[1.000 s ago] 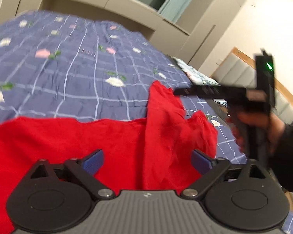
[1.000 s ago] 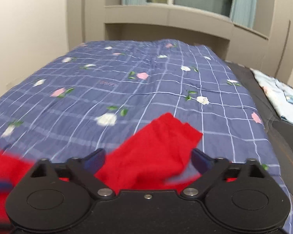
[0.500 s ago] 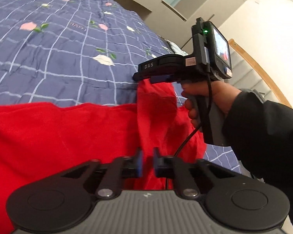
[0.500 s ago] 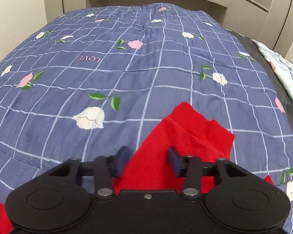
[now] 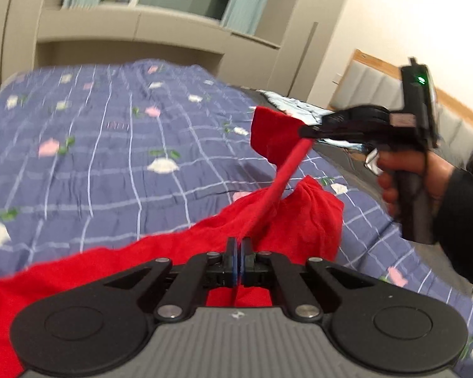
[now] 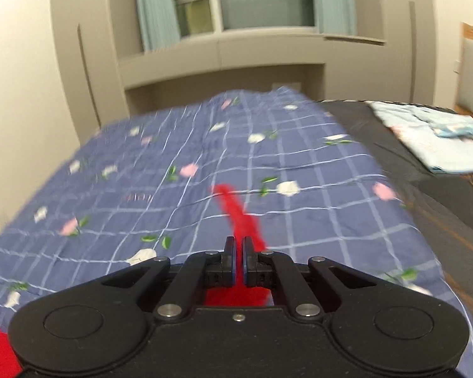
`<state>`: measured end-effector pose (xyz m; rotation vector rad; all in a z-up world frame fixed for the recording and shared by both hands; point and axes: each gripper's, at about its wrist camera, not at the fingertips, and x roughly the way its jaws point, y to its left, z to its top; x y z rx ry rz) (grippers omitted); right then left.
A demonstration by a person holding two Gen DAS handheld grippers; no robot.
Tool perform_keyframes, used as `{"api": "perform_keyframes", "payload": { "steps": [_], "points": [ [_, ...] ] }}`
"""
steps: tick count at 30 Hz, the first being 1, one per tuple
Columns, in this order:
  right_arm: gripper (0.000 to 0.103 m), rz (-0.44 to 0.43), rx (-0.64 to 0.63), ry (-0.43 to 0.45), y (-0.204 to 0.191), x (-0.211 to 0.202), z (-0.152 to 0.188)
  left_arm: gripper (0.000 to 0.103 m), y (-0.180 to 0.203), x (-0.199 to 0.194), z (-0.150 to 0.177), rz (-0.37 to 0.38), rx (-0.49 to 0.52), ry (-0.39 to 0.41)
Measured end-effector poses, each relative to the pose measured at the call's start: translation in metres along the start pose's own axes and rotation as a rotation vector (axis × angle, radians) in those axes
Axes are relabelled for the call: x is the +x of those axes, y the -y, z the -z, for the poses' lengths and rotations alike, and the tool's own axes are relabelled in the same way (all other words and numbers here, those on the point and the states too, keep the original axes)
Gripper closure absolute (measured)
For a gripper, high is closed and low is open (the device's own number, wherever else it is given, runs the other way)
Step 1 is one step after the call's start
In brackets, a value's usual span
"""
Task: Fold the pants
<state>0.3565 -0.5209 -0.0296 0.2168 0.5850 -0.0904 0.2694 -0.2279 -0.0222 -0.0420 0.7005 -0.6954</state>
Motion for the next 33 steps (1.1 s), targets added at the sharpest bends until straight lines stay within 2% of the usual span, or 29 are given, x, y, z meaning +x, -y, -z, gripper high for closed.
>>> {"api": "perform_keyframes", "payload": {
  "steps": [4,9,12,14,18,20,22,24,27,28,29,33],
  "points": [
    [0.100,0.039,0.021,0.040,0.025,-0.035,0.043,0.103,0.029,-0.004,0.013,-0.035,0.122,-0.006],
    [0.100,0.063,0.159,-0.034,0.063,-0.039,0.098,0.103,0.054,0.005,0.040,-0.064,0.221,-0.065],
    [0.098,0.061,0.165,-0.053,0.068,-0.041,0.117,0.103,0.061,0.009,0.048,-0.076,0.256,-0.093],
    [0.087,0.074,0.125,-0.062,0.064,-0.043,0.123,0.103,0.059,0.010,0.052,-0.077,0.258,-0.101],
    [0.073,0.096,0.032,-0.056,0.059,-0.050,0.123,0.103,0.061,0.010,0.054,-0.076,0.250,-0.108],
    [0.055,0.101,-0.026,-0.043,0.053,-0.052,0.119,0.103,0.061,0.011,0.054,-0.075,0.254,-0.111],
    [0.049,0.095,-0.095,-0.026,0.044,-0.052,0.114,0.103,0.061,0.013,0.054,-0.075,0.253,-0.114],
    [0.048,0.083,-0.152,-0.020,0.036,-0.051,0.109,0.103,0.062,0.013,0.055,-0.075,0.253,-0.116],
    [0.053,0.076,-0.235,-0.011,0.022,-0.042,0.101,0.103,0.063,0.013,0.054,-0.077,0.257,-0.118],
    [0.069,0.073,-0.248,-0.004,0.019,-0.038,0.098,0.103,0.064,0.013,0.054,-0.077,0.259,-0.117],
    [0.093,0.072,-0.245,0.004,0.020,-0.037,0.094,0.103,0.064,0.011,0.054,-0.077,0.261,-0.115],
    [0.094,0.118,-0.164,0.045,0.036,-0.033,0.077,0.103,0.067,0.007,0.054,-0.084,0.283,-0.108]
  ]
}}
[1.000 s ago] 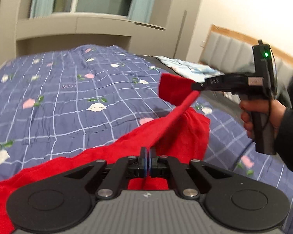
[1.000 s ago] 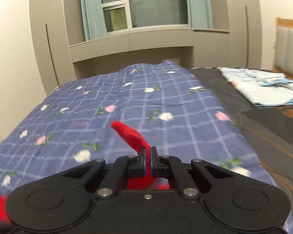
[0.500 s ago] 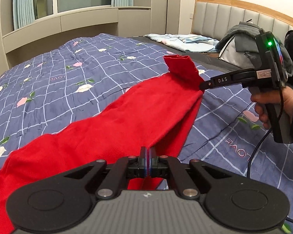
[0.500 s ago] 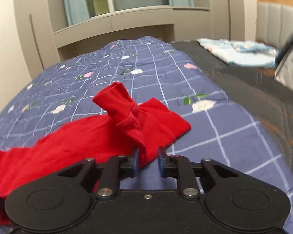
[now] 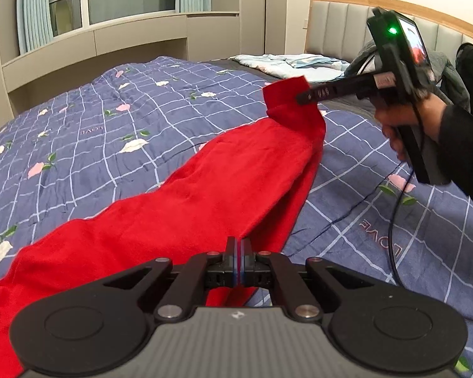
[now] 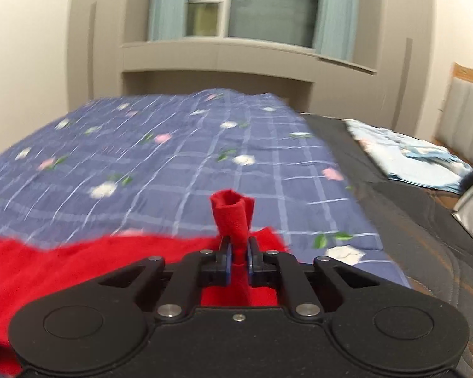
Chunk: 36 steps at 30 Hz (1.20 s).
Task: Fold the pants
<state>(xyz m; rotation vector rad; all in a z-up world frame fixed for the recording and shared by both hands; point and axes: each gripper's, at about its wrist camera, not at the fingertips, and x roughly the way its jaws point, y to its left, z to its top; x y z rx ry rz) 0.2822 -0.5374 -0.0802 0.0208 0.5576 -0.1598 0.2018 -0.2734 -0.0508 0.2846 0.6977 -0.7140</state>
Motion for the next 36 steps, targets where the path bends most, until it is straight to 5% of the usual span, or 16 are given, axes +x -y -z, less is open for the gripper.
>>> {"api": "perform_keyframes", "payload": {
  "steps": [9,13,15,19,23,28,31,36],
  "points": [
    [0.091,0.025,0.157,-0.113,0.053,0.032,0.019,0.103,0.010,0.016,0.009,-0.012,0.033,-0.058],
    [0.074,0.040,0.177,-0.130,0.056,0.036,0.030,0.101,0.003,0.018,0.010,0.013,-0.003,-0.080],
    [0.063,0.061,0.188,-0.129,0.055,0.033,0.032,0.091,-0.001,0.015,0.009,0.035,-0.033,-0.082],
    [0.032,0.059,0.138,-0.102,0.039,0.015,0.029,0.033,-0.005,0.007,0.008,0.060,-0.073,-0.084],
    [0.013,-0.024,0.065,-0.079,0.006,-0.006,0.031,0.028,-0.014,0.001,0.009,0.070,-0.155,-0.114],
    [0.006,-0.119,-0.073,-0.125,-0.042,-0.014,0.049,0.021,-0.037,-0.015,0.019,0.042,-0.298,-0.175],
    [0.001,-0.090,-0.157,-0.148,-0.061,-0.012,0.062,0.013,-0.050,-0.037,0.027,-0.009,-0.330,-0.151],
    [0.001,-0.039,-0.084,-0.136,-0.065,-0.027,0.057,0.005,-0.073,-0.077,0.041,-0.102,-0.382,-0.122]
  ]
}}
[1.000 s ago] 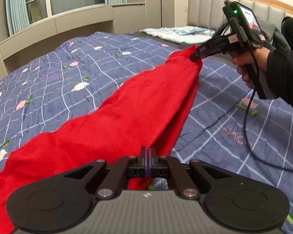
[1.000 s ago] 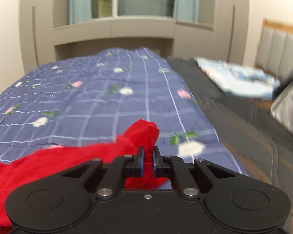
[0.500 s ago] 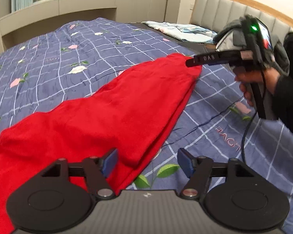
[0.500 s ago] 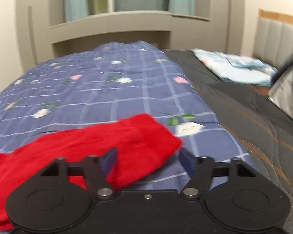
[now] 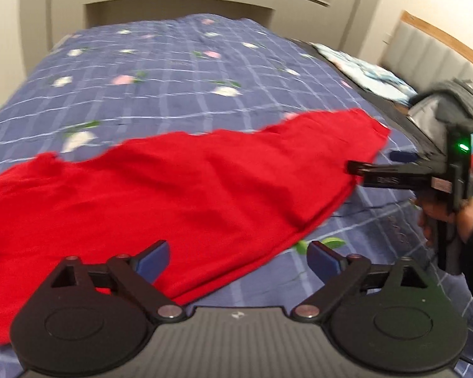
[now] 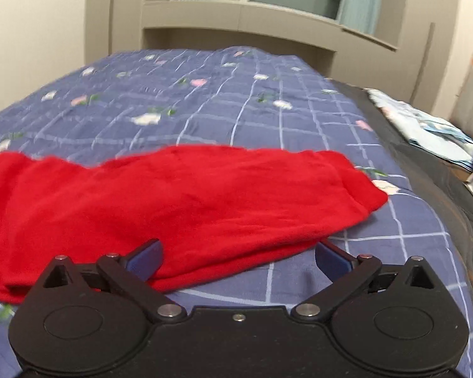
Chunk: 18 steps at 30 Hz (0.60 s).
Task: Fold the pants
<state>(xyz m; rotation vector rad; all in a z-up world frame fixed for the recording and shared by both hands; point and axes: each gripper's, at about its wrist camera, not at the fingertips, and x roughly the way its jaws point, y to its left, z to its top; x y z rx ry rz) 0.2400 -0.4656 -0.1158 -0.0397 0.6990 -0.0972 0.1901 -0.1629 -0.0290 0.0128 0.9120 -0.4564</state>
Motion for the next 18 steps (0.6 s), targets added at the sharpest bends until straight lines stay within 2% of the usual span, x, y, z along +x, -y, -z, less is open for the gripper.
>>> {"api": "perform_keyframes", "payload": {
  "steps": [4,7,10,15,18],
  "points": [
    [0.001,-0.110,-0.002,0.053,-0.035,-0.029,0.004,0.002,-0.031,-0.030,0.014,-0.068,-0.070,0.029],
    [0.001,-0.198,-0.057,0.052,-0.072,-0.040,0.013,0.001,-0.060,-0.055,0.028,-0.107,-0.132,0.051],
    [0.001,-0.277,-0.109,0.045,-0.108,-0.045,0.016,0.001,-0.093,-0.080,0.044,-0.186,-0.184,0.070],
    [0.001,-0.422,-0.176,0.051,-0.160,-0.048,-0.002,0.001,-0.159,-0.115,0.067,-0.314,-0.299,0.115],
    [0.001,-0.498,-0.183,0.049,-0.186,-0.046,-0.018,0.001,-0.205,-0.126,0.081,-0.367,-0.411,0.140]
  ]
}}
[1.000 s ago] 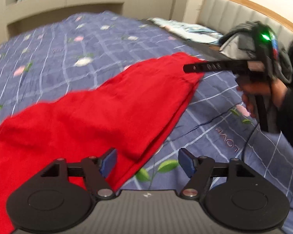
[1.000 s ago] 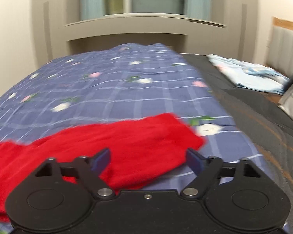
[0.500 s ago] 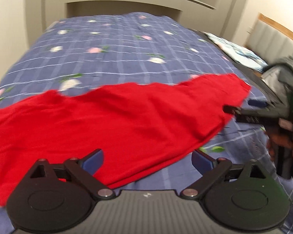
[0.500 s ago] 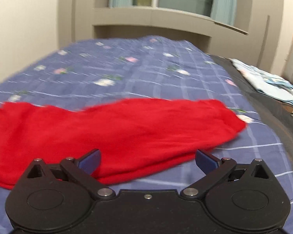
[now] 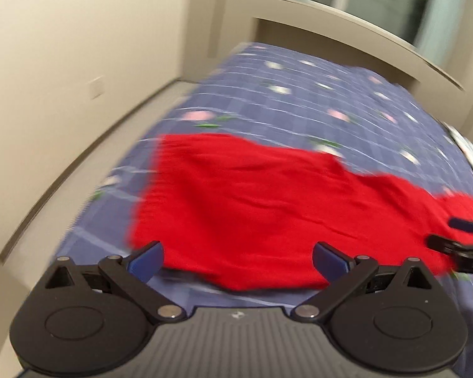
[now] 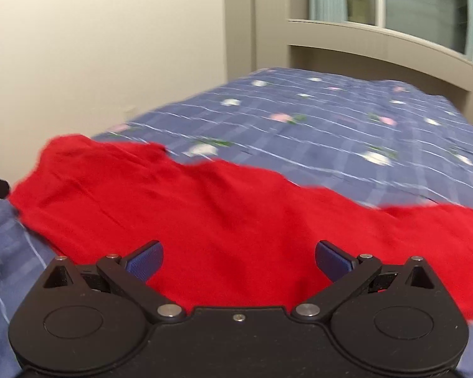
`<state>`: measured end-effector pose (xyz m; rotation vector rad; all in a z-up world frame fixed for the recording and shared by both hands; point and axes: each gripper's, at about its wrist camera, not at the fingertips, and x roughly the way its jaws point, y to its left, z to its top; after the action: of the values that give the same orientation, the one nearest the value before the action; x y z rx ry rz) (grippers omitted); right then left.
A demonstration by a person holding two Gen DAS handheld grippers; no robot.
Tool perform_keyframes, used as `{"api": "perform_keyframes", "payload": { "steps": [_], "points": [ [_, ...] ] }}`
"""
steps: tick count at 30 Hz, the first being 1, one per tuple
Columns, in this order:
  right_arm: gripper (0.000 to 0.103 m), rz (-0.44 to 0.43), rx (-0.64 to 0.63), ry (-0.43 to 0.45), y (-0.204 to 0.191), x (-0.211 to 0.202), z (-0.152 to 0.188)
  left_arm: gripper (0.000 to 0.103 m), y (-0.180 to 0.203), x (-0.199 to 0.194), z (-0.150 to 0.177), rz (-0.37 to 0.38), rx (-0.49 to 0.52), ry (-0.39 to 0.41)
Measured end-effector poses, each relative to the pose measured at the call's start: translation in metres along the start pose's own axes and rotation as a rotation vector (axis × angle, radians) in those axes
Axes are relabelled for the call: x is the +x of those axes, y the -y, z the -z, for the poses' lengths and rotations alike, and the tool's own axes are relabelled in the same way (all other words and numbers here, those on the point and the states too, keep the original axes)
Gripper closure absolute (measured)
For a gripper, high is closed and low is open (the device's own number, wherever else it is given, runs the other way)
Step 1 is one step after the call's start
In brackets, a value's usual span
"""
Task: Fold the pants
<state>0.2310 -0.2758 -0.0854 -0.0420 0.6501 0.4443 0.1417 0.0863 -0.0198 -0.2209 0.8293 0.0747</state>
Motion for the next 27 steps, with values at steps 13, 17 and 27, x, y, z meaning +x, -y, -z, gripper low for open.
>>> {"api": "perform_keyframes", "payload": {
  "steps": [13,17,27],
  "points": [
    [0.031,-0.230,0.120,-0.083,-0.040,0.111,-0.095,0.046,-0.073,0.048,-0.024,0.104,-0.145,-0.061],
    [0.036,-0.242,0.099,-0.118,-0.049,0.133,-0.107,0.081,-0.075,0.054,-0.024,0.113,-0.129,-0.067],
    [0.036,-0.245,0.043,-0.146,-0.063,0.138,-0.101,0.087,-0.071,0.057,-0.040,0.063,-0.032,-0.016]
  ]
}}
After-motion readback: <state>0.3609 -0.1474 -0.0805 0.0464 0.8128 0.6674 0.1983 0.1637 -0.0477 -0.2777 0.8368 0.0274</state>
